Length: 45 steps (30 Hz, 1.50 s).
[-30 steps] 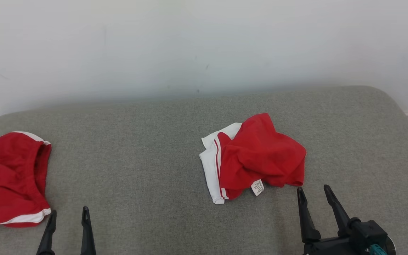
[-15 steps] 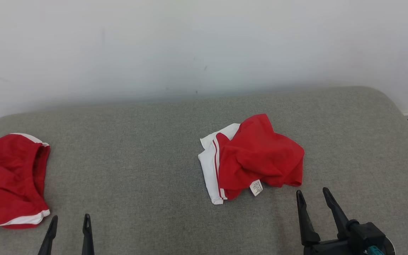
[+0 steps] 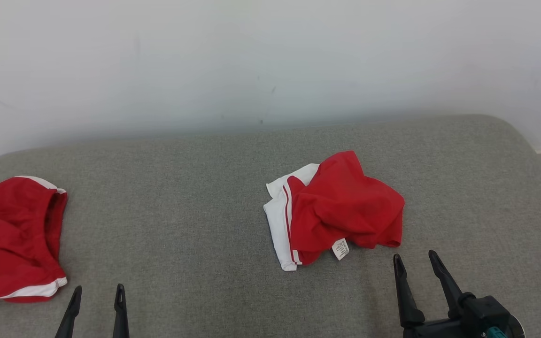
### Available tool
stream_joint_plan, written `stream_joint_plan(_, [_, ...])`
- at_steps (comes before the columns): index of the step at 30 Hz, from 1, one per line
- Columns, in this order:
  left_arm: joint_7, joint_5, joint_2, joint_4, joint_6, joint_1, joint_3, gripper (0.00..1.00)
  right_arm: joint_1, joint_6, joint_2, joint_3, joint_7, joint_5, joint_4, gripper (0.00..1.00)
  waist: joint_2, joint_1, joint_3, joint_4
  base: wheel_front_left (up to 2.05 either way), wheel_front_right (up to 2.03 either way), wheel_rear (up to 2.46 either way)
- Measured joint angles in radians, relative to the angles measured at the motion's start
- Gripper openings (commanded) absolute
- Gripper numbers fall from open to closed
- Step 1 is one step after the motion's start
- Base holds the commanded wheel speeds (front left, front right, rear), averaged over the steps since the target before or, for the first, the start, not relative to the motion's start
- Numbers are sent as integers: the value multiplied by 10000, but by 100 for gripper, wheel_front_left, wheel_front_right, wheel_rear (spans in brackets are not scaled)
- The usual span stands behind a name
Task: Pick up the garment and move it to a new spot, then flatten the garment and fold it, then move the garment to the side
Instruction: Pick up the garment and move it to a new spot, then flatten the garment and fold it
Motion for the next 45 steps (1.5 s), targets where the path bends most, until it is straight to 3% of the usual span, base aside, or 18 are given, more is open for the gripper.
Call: stream_joint_plan(45, [-2,245,-675,370,-625,-78,439,100,34,0,0,38,0,6,63,100,0,0,144,107,0,0,0])
